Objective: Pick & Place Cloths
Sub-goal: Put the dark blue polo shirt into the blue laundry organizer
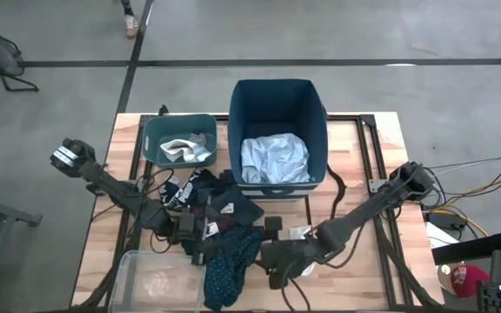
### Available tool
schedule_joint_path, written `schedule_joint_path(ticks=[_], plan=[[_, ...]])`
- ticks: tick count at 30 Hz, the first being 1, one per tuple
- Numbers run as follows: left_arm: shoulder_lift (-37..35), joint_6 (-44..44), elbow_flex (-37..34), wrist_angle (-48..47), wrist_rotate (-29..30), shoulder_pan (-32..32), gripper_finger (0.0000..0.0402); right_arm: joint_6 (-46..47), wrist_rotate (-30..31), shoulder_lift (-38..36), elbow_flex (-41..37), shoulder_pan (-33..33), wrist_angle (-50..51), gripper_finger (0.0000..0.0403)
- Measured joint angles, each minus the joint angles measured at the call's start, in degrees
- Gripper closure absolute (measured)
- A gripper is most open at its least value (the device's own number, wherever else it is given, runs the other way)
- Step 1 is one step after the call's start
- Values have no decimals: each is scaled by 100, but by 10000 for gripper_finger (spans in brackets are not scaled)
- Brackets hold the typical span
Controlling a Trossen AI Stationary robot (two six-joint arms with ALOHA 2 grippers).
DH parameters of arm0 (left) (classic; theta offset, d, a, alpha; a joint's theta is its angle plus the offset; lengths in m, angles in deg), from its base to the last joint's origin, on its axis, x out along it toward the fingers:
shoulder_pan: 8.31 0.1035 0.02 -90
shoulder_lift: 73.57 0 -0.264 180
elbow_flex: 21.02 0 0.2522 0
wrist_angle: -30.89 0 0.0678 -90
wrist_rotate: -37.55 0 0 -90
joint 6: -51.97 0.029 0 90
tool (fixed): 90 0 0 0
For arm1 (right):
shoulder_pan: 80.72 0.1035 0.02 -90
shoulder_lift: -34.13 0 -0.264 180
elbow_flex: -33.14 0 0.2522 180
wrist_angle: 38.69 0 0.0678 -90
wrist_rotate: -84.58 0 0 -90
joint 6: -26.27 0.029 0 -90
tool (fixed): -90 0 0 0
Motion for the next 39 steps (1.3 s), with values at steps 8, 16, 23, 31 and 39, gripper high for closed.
schedule_joint_path(ticks=[8,16,23,31,39], plan=[[-13,70,-2,-58,375,2,158,300,-237,993,131,-55,-595,99],[-35,-39,-4,-140,377,0,158,72,-238,2232,1323,-59,-538,50],[-38,-87,-7,-141,375,0,158,200,-242,2978,2263,-212,166,49],[-38,-85,-7,-136,373,0,158,739,-483,3653,2996,-432,1151,84],[-38,-82,-9,-117,373,0,158,791,-663,3952,3260,-476,1475,180]])
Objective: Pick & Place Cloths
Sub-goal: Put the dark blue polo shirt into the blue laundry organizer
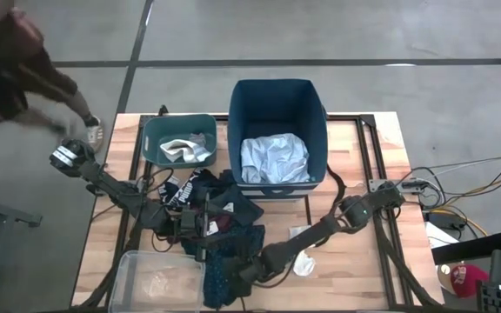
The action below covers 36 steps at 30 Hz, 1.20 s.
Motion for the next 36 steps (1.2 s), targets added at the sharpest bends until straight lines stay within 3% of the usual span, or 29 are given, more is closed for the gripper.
schedule_joint_path(ticks=[8,15,36], plan=[[0,2,0,-4,0,0,158,-55,-27,-189,-31,12,297,369],[0,35,0,-9,-15,0,158,-59,107,-383,-61,128,588,371],[0,8,0,52,-67,0,158,918,2206,-1846,-80,947,3007,371]])
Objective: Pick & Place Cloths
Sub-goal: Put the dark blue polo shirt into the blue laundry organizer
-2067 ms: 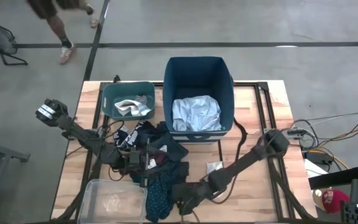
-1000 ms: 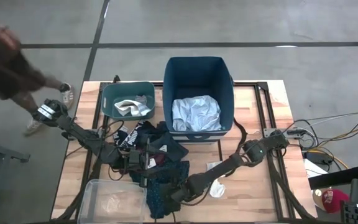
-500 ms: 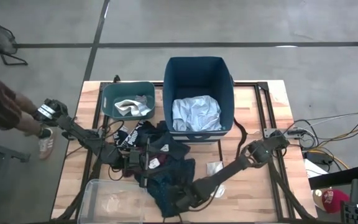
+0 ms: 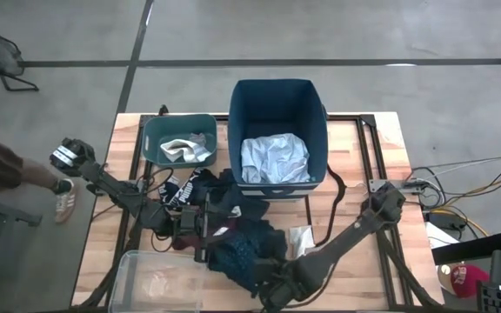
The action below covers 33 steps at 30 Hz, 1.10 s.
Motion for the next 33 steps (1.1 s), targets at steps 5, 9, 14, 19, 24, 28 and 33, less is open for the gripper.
schedule_joint_path(ticks=[5,9,14,19,24,28,33], plan=[[0,-4,0,13,-73,0,158,71,307,-562,-6,27,344,371],[0,-4,0,13,-73,0,158,48,607,-1017,-6,29,524,371],[0,-4,0,13,-71,0,158,-214,1017,-1646,-6,23,585,371],[0,-1,0,29,-71,0,158,-473,1867,-2254,-6,20,667,371],[0,-2,0,37,-71,1,158,-697,2583,-2911,-3,-128,606,371],[0,-1,0,61,-68,4,158,-968,3123,-3329,-3,-320,467,365],[0,9,0,66,-68,4,158,-1648,3438,-3723,1,-743,-125,364]])
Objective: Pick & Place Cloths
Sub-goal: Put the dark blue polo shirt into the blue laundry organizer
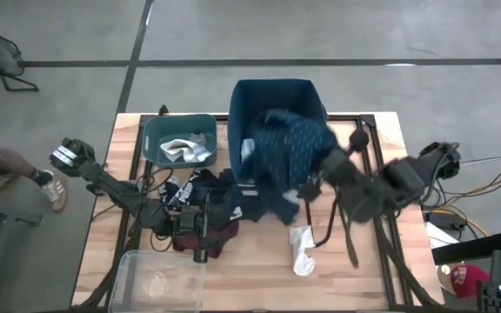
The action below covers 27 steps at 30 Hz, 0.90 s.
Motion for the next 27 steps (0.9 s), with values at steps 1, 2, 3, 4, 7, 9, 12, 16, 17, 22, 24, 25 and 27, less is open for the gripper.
schedule_joint_path(ticks=[1,2,3,4,7,9,12,16,17,22,24,25,27], plan=[[0,0,0,0,0,0,158,-150,88,-35,0,-97,-146,368],[0,0,0,0,0,0,158,-342,200,-62,0,-201,-310,370],[0,0,0,0,0,0,158,-558,308,-81,0,-295,-485,370],[0,0,0,0,0,0,158,-800,373,-95,0,-403,-652,370],[0,2,0,0,0,0,158,-1200,363,-138,0,-754,-1027,368],[0,2,0,0,-4,0,158,-1252,335,-131,2,-995,-1068,360],[0,1,0,0,-7,0,158,-1357,191,-61,0,-1368,-1028,356],[0,-4,0,0,-9,0,158,-1128,-417,43,-5,-1763,-982,364],[0,-7,0,0,-9,0,158,-1016,-615,70,-15,-1840,-987,366],[4,-9,0,-2,-11,0,158,-731,-1574,209,-206,-2127,-933,359],[7,-13,0,-2,-13,0,158,-581,-1685,262,-289,-2229,-801,352],[7,-13,0,-2,-15,0,158,-470,-1685,280,-297,-2284,-709,351],[7,-17,0,-2,-15,0,158,-196,-1674,297,-302,-2393,-336,350]])
